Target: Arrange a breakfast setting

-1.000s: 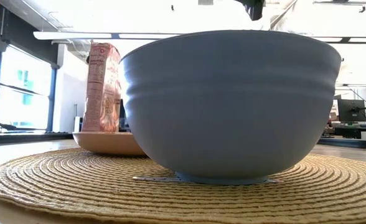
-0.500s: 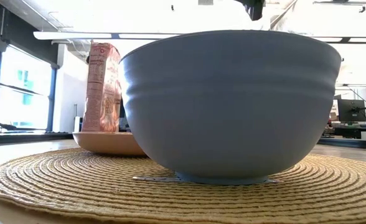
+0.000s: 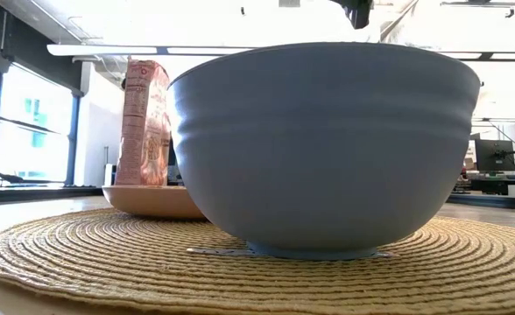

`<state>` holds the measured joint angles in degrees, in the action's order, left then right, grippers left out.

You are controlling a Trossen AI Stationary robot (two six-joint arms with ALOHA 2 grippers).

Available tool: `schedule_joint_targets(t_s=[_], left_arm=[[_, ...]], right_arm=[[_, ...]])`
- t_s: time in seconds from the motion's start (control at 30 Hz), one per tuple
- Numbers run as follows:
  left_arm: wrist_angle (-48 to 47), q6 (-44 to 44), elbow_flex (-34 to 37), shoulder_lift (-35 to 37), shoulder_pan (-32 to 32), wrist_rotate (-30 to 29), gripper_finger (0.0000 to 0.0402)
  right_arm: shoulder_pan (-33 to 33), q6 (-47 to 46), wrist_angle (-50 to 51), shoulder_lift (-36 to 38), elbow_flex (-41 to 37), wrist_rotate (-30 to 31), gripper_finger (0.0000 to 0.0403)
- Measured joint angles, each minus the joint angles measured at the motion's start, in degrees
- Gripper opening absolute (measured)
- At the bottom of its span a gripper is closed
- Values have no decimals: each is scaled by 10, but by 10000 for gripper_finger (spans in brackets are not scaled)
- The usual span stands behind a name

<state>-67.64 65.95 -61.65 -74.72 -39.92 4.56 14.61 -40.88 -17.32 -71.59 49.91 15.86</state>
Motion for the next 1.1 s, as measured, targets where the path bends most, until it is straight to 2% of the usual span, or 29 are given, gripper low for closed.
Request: schedule_joint_targets(t_s=[0.43, 0.73, 1.1], left_arm=[[-1, 0, 0, 0, 0, 9, 12], [0, -1, -1, 0, 0, 9, 8], [-41, -12, -63, 0, 2, 9, 8]], right_arm=[[0, 9, 0, 0, 0, 0, 326], [0, 13, 0, 0, 0, 0, 326], [0, 22, 0, 0, 0, 0, 326]])
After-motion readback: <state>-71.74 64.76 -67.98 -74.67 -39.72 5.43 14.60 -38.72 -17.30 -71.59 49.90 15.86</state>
